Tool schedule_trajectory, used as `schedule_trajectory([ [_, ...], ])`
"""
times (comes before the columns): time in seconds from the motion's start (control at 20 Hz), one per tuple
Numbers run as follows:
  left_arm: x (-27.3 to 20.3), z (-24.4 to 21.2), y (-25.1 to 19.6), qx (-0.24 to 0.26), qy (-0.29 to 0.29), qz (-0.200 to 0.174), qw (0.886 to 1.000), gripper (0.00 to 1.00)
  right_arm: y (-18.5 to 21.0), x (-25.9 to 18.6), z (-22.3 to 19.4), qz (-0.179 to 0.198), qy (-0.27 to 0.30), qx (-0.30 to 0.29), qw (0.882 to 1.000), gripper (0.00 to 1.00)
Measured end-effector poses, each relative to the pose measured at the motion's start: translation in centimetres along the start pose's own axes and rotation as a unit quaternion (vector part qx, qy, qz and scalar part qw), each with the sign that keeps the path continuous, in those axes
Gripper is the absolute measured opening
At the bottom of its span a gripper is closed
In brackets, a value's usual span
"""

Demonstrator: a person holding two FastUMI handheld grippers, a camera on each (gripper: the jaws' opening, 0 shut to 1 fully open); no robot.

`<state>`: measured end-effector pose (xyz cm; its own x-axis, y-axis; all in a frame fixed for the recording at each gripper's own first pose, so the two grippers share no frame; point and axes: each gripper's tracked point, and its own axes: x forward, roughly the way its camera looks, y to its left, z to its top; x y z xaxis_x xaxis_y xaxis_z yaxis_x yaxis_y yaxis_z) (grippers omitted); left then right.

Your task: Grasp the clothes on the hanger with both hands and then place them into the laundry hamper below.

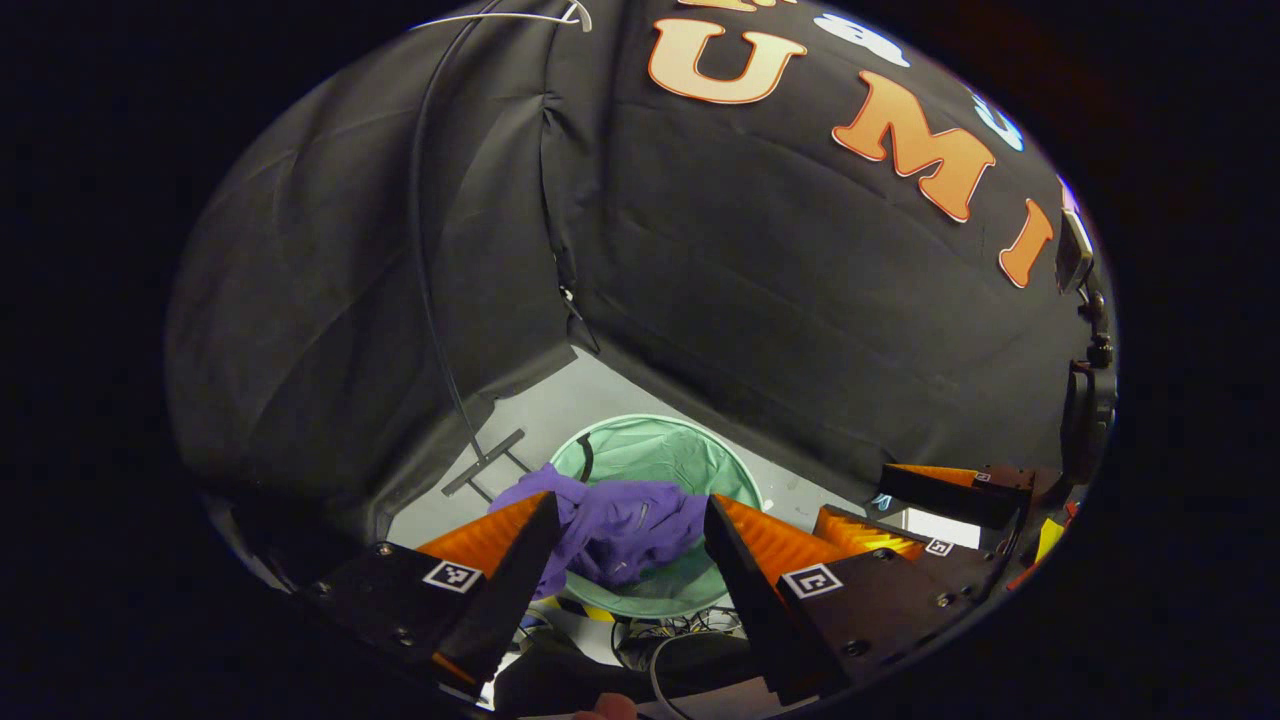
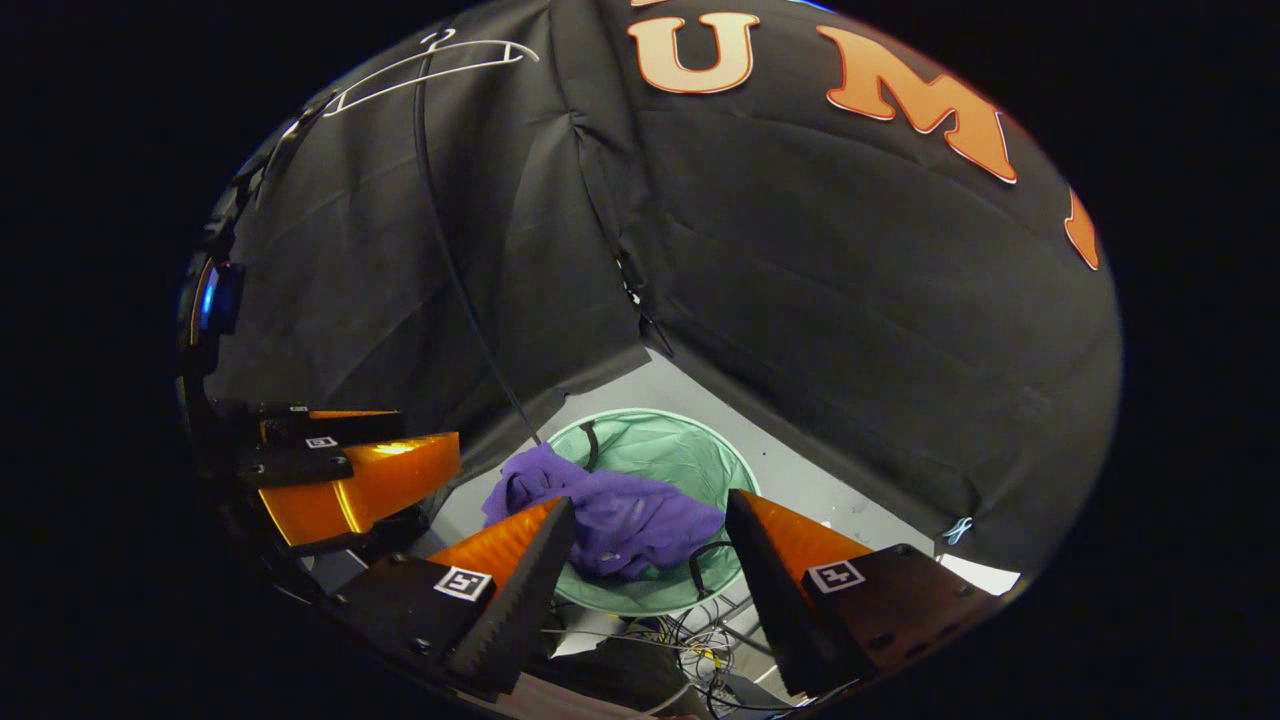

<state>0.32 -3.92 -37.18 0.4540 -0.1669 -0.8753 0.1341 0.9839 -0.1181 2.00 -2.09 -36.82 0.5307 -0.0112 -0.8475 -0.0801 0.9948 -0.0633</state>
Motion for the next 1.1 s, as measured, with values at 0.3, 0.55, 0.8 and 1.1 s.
schedule_trajectory([
  [0.3,-0.7,-0.1,-0.1,0.007,-0.003,-0.01,1.0,0.94,0.2,-0.6,0.1,-0.006,-0.004,0.003,1.0,0.99],
  [0.55,-2.8,1.2,0.3,0.023,-0.039,-0.021,0.999,0.94,2.0,-2.0,0.7,0.001,-0.026,0.004,1.0,0.99],
  [0.8,-5.5,3.2,1.8,0.05,-0.088,-0.016,0.995,0.94,3.6,-4.9,2.7,-0.017,-0.071,0.022,0.997,0.99],
  [1.1,-7.7,7.3,2.1,0.053,-0.165,-0.057,0.983,0.94,3.4,-11.4,7.6,-0.077,-0.19,0.097,0.974,0.99],
])
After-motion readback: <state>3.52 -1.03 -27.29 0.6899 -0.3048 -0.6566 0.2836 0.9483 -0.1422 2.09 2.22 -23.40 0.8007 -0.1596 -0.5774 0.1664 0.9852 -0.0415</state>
